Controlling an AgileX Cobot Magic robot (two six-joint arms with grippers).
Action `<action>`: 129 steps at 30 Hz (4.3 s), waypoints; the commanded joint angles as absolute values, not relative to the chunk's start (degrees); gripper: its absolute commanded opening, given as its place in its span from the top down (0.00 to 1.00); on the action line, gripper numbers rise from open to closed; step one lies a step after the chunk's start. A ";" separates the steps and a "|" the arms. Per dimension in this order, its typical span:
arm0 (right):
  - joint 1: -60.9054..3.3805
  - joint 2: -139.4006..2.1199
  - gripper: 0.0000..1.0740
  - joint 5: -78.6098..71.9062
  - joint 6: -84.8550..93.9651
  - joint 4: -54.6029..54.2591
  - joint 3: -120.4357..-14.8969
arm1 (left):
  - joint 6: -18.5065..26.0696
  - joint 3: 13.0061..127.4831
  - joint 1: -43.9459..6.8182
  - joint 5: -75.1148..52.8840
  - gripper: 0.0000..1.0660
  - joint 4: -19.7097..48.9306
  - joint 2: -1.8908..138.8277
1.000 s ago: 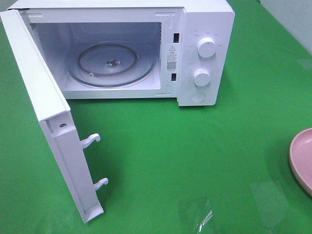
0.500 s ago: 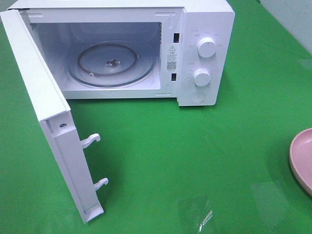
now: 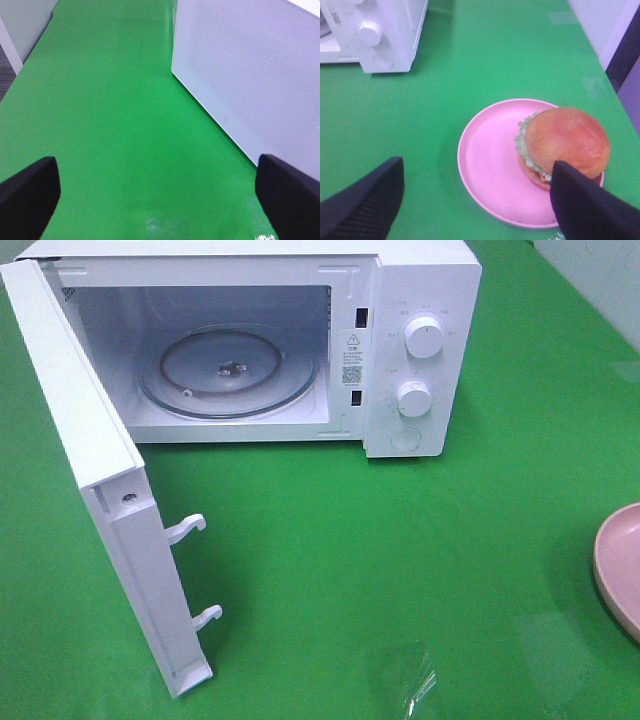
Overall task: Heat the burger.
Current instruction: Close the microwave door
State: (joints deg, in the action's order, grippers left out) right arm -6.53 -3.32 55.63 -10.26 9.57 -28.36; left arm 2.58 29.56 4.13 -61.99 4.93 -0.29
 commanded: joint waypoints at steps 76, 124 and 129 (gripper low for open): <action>-1.66 1.78 0.29 55.06 -6.25 6.59 -28.19 | 0.57 25.38 4.18 -28.99 0.95 5.79 15.64; -1.66 1.78 0.30 55.06 -6.25 6.59 -28.19 | -20.68 14.09 4.18 45.49 1.00 -35.52 71.28; -1.66 1.78 0.30 55.06 -6.30 6.59 -28.19 | -24.24 14.95 4.18 45.84 1.00 -38.56 73.68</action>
State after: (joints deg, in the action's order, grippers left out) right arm -1.83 0.23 55.58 -6.88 6.47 -28.36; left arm -22.69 14.32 4.13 44.81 -37.64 73.34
